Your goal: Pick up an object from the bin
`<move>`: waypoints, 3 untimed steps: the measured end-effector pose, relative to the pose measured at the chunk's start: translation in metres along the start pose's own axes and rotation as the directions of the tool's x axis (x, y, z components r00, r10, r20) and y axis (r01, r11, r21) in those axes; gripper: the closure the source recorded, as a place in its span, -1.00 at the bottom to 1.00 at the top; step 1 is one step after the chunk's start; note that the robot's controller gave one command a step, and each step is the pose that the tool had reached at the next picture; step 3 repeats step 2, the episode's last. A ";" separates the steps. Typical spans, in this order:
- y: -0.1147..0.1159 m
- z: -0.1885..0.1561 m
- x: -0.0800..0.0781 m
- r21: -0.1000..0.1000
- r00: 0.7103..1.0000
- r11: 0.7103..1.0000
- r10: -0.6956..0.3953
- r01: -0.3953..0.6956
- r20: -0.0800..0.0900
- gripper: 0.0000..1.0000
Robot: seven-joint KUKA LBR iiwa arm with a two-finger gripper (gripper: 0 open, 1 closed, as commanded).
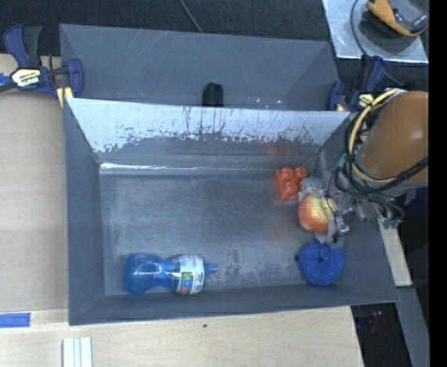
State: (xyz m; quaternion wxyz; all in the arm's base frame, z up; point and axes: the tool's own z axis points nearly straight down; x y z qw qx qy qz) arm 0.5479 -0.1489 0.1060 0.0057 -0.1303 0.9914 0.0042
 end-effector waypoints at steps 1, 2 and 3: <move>-0.001 -0.038 -0.002 0.004 1.000 1.000 0.001 -0.001 0.006 1.00; -0.001 -0.062 -0.003 0.006 1.000 1.000 0.002 -0.002 0.009 1.00; -0.001 -0.062 -0.003 0.006 1.000 1.000 0.002 -0.002 0.009 1.00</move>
Offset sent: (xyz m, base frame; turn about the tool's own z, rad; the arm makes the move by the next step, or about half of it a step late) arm 0.0012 -0.0006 0.0856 0.0009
